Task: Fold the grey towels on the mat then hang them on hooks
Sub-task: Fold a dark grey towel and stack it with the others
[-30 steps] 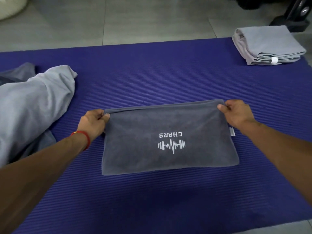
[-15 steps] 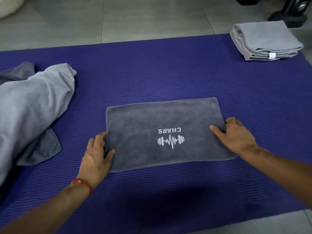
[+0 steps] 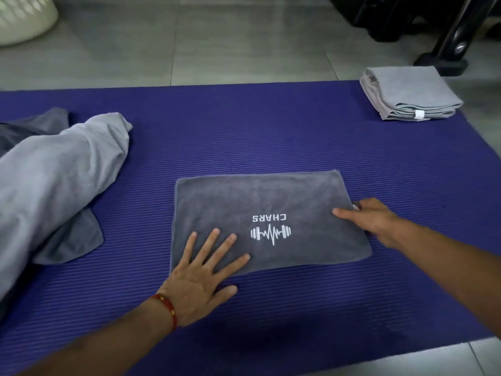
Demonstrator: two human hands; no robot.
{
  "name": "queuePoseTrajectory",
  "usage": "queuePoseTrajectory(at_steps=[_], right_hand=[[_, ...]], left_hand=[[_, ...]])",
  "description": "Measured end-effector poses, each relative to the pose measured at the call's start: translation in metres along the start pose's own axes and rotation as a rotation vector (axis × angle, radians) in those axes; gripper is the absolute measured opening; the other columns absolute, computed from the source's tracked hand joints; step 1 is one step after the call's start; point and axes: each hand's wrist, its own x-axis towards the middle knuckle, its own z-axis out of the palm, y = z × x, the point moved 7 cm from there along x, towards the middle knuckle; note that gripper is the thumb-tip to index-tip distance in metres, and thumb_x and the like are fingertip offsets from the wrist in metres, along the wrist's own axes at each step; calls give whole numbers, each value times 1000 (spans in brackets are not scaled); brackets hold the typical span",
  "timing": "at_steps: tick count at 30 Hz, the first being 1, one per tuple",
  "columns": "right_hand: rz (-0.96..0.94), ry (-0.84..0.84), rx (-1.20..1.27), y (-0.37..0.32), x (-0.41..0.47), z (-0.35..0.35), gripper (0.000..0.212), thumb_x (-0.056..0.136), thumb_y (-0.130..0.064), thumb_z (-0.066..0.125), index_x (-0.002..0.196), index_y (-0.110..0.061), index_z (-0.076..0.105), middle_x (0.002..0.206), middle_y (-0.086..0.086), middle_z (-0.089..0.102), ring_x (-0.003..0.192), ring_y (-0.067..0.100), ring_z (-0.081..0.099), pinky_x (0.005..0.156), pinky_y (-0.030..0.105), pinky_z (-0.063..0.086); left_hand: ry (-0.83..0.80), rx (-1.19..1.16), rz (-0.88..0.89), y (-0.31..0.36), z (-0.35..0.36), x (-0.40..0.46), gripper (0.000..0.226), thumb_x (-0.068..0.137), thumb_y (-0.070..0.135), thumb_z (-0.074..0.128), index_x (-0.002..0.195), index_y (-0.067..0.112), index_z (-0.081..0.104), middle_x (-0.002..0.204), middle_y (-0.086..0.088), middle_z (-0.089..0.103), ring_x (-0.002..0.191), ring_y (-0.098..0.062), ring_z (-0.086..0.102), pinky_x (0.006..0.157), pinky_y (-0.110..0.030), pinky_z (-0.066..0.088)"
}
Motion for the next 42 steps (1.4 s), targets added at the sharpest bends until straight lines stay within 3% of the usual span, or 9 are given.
queuePoseTrajectory(at_steps=[5,10,14,18,21,26,32,38,42], right_hand=[[15,-225,235,-3,-14,-4,28,102,-30,59,114,-8,73,114,6,76,108,25,72,101,51,53],[-309,-77,-99,-47,-30,-15,15,99,-31,66,94,-16,67,97,4,76,88,22,74,73,43,62],[-528,-111,-74,-119,-71,25,14,91,-31,76,90,-18,70,89,2,75,72,15,67,62,36,54],[-677,-124,-115,-173,-109,95,19,86,-33,80,94,-19,71,86,3,74,70,22,70,64,41,61],[-777,-279,-99,-194,-133,138,14,93,-23,72,105,-16,68,83,1,73,68,17,72,66,32,61],[-900,-85,-201,-179,-132,137,16,95,-19,58,107,-27,65,86,-13,62,72,4,60,64,15,44],[-940,-358,-520,-132,-126,157,56,94,-20,57,146,-35,44,129,-20,51,108,-5,51,86,15,44],[-1179,-75,-912,-103,-126,158,72,89,-63,54,149,-29,35,151,-10,32,136,9,34,110,32,35],[-997,13,-1007,-78,-101,165,69,88,-55,58,146,-24,40,149,3,30,132,24,41,99,45,50]], left_hand=[[-98,-10,27,1,-6,0,63,101,69,21,158,47,7,169,-7,5,152,-41,8,111,-73,25],[-83,-257,-46,3,-40,16,60,95,62,20,153,46,31,167,-2,21,154,-32,15,119,-58,25],[163,-940,-302,-6,-107,40,36,101,41,49,134,32,60,123,15,64,109,4,61,98,-17,48],[171,-1875,-621,-17,-130,60,40,103,47,47,107,17,74,99,-9,74,80,-19,70,74,-42,57],[322,-1840,-687,-51,-129,59,40,103,37,51,99,4,74,91,-21,73,75,-30,70,72,-39,55],[410,-1646,-738,-91,-104,46,24,102,14,53,122,15,67,108,-16,75,100,-35,71,90,-49,58],[181,-1552,-888,-79,-79,50,51,74,56,75,111,21,70,102,-6,76,90,-24,74,81,-43,62],[469,-1231,-798,-108,-93,27,34,86,24,68,116,41,68,99,20,72,93,-2,67,83,-29,55],[303,-1181,-922,-130,-51,3,33,81,35,66,114,44,66,99,6,73,93,-16,70,85,-44,59]])
